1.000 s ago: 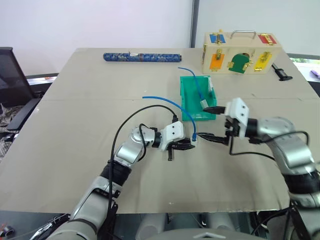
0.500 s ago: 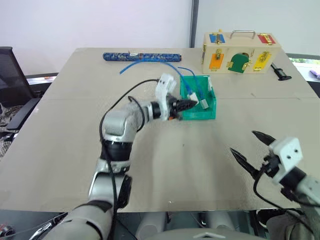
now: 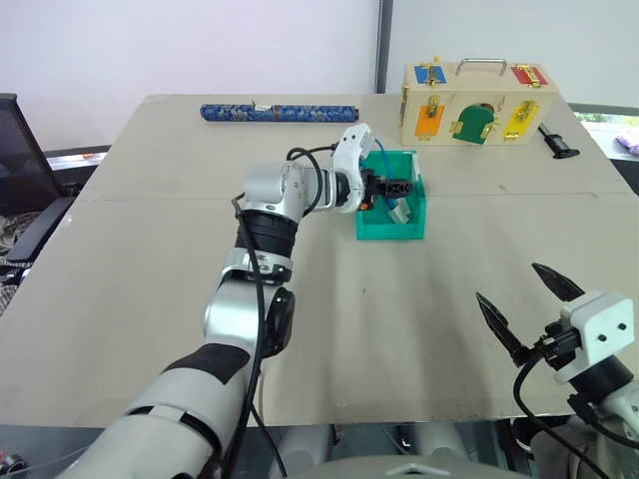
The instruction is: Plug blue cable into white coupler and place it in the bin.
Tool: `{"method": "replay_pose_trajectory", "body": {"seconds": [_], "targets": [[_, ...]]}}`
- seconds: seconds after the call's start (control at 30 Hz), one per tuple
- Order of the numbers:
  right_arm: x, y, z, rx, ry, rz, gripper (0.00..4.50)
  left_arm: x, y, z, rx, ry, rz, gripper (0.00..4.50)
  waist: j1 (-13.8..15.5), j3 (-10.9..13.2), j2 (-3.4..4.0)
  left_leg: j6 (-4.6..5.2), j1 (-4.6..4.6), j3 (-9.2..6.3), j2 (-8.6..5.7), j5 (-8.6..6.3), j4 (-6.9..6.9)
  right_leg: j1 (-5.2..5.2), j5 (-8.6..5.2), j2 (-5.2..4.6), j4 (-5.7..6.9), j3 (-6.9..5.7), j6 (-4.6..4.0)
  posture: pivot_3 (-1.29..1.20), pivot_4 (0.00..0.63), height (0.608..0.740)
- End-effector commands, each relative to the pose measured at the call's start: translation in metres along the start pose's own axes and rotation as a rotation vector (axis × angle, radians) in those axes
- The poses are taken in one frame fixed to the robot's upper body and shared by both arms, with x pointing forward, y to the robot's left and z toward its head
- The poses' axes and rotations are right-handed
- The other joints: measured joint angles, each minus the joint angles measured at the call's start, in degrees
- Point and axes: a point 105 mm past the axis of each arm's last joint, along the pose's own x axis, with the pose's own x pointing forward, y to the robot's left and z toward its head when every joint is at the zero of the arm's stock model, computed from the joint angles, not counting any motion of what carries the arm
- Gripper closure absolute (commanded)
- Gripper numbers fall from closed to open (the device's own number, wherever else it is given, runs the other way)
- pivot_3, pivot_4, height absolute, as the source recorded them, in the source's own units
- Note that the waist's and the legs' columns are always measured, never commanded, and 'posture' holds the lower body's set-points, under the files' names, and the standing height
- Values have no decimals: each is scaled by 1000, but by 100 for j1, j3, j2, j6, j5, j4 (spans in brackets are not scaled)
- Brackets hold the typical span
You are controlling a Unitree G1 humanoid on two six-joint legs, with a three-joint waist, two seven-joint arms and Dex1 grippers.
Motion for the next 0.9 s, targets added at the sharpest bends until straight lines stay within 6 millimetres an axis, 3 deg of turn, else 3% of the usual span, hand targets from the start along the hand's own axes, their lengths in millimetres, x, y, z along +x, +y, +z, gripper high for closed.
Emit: {"method": "replay_pose_trajectory", "body": {"seconds": [0.03,0.23,0.33,0.5,0.73,0.9], "targets": [[2,0,15,-23,-65,27,0,-34,-20,6,92,-105,-137,480,-43,2,5,-6,4,11,8,3,-5,-2,0,1,0,11,0,0,150,740],[14,-7,21,-24,-97,84,0,-70,-24,-14,339,-282,-159,480,36,7,4,-20,3,18,14,11,-2,-6,13,1,1,20,-21,0,150,740],[19,-13,21,-31,-100,106,0,-85,-17,-38,474,-274,-153,480,94,7,4,-18,1,13,10,11,1,-2,14,0,1,14,-25,0,150,740],[21,-20,11,-20,-34,147,0,-118,2,-78,559,-260,-135,480,71,8,5,3,4,31,14,-2,-6,-6,15,-1,-2,29,-30,0,150,740],[-4,-45,-20,-31,154,213,0,-165,27,-132,555,-176,-52,480,165,13,7,11,2,38,18,-6,-2,-5,1,-4,-5,28,-50,0,150,740],[-16,-54,-29,-31,200,271,0,-186,36,-151,533,-128,-18,480,171,15,7,13,7,38,23,-6,0,5,-14,-4,-5,21,-27,0,150,740]]}}
